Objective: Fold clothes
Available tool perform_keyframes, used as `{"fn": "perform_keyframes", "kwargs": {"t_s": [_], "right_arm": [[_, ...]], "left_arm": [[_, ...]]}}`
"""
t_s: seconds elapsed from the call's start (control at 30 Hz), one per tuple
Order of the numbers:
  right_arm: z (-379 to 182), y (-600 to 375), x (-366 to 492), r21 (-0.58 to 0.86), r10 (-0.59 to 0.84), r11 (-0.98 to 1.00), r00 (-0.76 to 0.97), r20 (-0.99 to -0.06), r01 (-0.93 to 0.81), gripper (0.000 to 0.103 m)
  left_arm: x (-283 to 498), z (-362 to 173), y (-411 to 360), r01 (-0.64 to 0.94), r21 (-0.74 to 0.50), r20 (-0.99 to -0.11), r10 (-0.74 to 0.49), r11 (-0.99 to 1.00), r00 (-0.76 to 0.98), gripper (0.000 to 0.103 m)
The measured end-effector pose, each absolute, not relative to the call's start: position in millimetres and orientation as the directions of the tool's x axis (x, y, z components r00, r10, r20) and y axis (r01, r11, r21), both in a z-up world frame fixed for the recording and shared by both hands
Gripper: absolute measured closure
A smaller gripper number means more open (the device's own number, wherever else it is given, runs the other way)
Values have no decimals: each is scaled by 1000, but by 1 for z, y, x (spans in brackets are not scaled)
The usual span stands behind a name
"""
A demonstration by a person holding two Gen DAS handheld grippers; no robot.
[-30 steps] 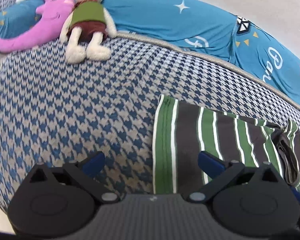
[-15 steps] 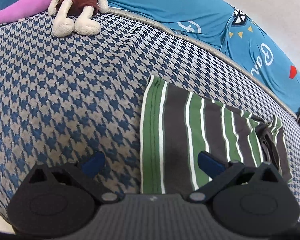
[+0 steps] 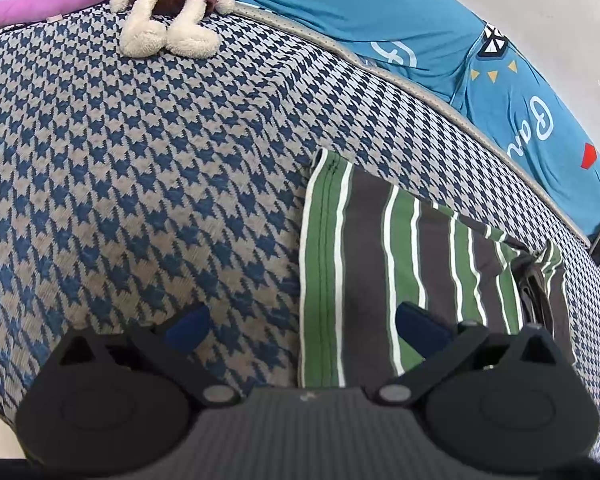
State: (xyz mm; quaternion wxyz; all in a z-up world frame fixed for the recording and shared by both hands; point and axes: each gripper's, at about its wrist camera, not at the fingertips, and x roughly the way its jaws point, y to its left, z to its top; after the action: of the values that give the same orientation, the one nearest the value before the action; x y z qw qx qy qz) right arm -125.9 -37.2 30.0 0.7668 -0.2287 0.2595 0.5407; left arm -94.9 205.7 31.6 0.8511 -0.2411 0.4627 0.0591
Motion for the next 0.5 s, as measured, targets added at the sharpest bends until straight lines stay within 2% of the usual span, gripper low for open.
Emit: {"fn": "perform_keyframes", "kwargs": {"t_s": [0.23, 0.3, 0.37, 0.47, 0.5], "right_arm": [[13, -25, -135, -224, 690, 262, 344, -636, -939, 60], [11, -24, -134, -222, 694, 262, 343, -632, -939, 61], [11, -24, -132, -212, 697, 269, 342, -631, -939, 75], [14, -26, -124, -171, 707, 293, 333, -624, -941, 90], [16, -27, -121, -155, 711, 301, 329, -621, -941, 91]], "left_arm": [[-94, 29, 204, -308, -367, -824, -153, 878, 546, 0], [-92, 29, 203, -303, -383, -822, -173, 873, 542, 0], [-90, 28, 203, -300, -402, -821, -195, 865, 537, 0], [-88, 27, 206, -307, -440, -819, -237, 844, 522, 0], [-88, 27, 207, -310, -451, -820, -251, 837, 515, 0]]}}
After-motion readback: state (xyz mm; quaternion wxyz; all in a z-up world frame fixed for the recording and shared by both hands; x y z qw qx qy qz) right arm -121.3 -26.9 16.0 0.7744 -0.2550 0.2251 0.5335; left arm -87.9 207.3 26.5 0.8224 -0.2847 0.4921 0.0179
